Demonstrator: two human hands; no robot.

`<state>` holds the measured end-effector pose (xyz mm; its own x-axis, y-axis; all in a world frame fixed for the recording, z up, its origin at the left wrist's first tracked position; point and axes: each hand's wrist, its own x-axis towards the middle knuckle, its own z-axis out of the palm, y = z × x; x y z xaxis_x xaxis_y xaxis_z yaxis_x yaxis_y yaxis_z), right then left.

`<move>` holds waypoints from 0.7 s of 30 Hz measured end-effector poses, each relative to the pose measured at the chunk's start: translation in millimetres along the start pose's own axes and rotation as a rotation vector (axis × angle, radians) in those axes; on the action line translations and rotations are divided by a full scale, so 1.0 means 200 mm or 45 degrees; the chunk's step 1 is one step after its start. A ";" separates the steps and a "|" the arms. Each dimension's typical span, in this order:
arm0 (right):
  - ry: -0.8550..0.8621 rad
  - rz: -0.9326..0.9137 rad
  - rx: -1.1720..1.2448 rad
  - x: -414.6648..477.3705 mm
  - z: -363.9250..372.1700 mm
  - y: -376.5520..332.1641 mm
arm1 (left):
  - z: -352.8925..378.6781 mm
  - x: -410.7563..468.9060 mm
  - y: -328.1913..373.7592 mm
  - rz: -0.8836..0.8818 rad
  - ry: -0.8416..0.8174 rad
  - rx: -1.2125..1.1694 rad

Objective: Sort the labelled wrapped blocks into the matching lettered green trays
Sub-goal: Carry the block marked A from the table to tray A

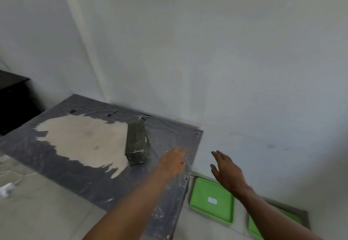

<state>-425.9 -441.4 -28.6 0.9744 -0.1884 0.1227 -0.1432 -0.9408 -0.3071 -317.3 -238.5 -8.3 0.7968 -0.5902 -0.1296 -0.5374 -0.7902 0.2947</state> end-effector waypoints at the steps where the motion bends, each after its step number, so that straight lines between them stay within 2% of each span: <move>1: -0.004 -0.019 0.010 0.04 0.02 -0.08 | -0.03 -0.01 -0.09 -0.022 0.005 0.009; 9: -0.063 -0.123 0.061 0.38 0.19 -0.55 | -0.20 0.06 -0.56 -0.119 0.045 -0.008; 21: -0.153 -0.200 0.186 0.79 0.48 -0.87 | -0.36 0.30 -0.98 -0.184 0.037 0.066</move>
<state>-230.1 -280.2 -45.6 0.9976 -0.0002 0.0695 0.0296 -0.9036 -0.4273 -143.4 -107.7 -5.4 0.8740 -0.4654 -0.1397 -0.4296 -0.8744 0.2255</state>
